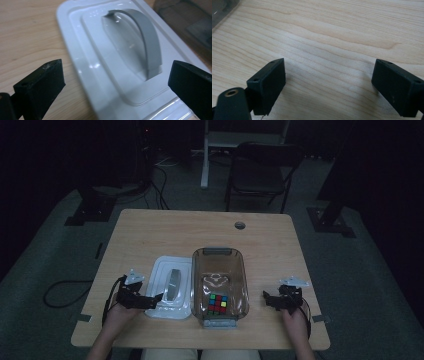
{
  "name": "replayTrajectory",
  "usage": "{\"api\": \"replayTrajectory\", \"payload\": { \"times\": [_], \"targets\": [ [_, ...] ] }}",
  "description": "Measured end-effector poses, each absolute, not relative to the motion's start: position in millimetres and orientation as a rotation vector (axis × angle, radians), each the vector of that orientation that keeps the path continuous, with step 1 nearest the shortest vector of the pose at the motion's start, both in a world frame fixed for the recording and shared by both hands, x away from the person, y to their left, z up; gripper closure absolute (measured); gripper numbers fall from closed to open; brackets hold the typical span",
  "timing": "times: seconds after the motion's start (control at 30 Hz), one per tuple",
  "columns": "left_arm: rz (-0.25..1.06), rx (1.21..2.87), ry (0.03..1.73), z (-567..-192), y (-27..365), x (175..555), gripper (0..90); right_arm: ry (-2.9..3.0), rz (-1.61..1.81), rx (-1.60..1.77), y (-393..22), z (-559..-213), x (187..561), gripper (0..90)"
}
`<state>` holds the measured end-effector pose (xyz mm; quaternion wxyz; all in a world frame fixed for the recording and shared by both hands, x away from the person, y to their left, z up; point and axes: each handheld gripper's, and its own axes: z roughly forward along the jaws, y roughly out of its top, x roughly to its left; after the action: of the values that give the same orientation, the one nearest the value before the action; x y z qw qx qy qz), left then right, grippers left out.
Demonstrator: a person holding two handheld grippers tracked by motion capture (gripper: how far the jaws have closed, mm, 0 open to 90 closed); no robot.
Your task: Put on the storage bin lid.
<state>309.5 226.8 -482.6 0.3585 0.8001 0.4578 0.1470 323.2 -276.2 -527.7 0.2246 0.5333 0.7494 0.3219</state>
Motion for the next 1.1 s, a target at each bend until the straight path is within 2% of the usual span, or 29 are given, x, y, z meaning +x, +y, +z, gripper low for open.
{"api": "replayTrajectory", "payload": {
  "times": [0.23, 0.33, 0.4, 0.53, 0.57, 0.67, 0.7, 0.77, 0.83, 0.93, 1.0, 1.1],
  "targets": [
    [0.363, 2.077, 1.148, -483, 203, 314, 1.3, 2.068, 0.888, 1.471, -276, -528, 323, 11.7],
    [0.409, 2.100, 1.104, -483, 193, 316, 1.4, 2.068, 0.888, 1.472, -276, -528, 323, 11.7],
    [0.444, 2.106, 1.098, -484, 187, 317, 7.8, 2.067, 0.888, 1.472, -276, -528, 323, 11.7],
    [0.417, 2.086, 1.129, -487, 178, 323, 8.6, 2.068, 0.888, 1.471, -276, -528, 323, 11.7],
    [0.413, 2.076, 1.128, -487, 177, 324, 14.9, 2.068, 0.888, 1.471, -276, -528, 323, 11.7],
    [0.417, 2.080, 1.143, -489, 174, 326, 19.0, 2.068, 0.888, 1.470, -276, -528, 323, 11.7],
    [0.424, 2.068, 1.152, -490, 173, 326, 24.7, 2.068, 0.888, 1.471, -276, -528, 323, 11.7],
    [0.406, 2.058, 1.154, -491, 172, 327, 29.1, 2.068, 0.888, 1.470, -276, -528, 323, 11.7],
    [0.403, 2.057, 1.146, -492, 171, 327, 37.6, 2.068, 0.888, 1.470, -276, -528, 323, 11.7],
    [0.398, 2.053, 1.147, -495, 168, 328, 44.0, 2.068, 0.888, 1.470, -276, -528, 323, 11.7],
    [0.395, 2.069, 1.152, -496, 167, 328, 44.1, 2.068, 0.888, 1.470, -276, -528, 323, 11.7],
    [0.384, 2.075, 1.138, -498, 166, 328, 52.8, 2.068, 0.888, 1.470, -276, -528, 323, 11.7]
  ]
}}
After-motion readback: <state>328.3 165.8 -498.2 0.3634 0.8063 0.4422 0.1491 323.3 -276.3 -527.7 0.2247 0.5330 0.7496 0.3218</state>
